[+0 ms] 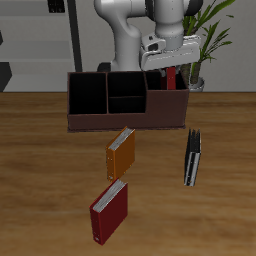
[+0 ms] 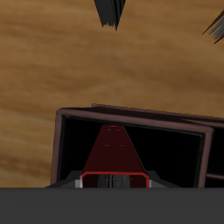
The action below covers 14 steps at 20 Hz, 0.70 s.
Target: Place the right red book into the back desk caddy's right compartment
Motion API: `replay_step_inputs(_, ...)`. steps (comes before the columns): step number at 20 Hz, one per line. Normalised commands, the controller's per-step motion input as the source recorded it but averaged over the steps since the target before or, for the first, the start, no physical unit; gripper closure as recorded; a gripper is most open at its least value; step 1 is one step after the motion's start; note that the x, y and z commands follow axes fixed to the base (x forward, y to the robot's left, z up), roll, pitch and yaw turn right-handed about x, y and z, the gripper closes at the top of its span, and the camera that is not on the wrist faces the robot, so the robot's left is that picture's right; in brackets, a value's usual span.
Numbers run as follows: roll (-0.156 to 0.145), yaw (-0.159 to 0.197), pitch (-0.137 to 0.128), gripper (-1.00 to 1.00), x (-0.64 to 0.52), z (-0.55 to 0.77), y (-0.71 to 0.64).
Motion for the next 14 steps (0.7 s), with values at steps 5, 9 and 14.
replay_step_inputs(5,0.041,-0.024,0.039,-1.00,0.00,-0.12,-0.01)
replay_step_inputs(9,0.013,-0.011,0.005,-1.00,0.03,0.01,-0.10)
replay_step_inputs(14,-0.003,-0.007,0.011,-1.00,0.02,-0.05,-0.06)
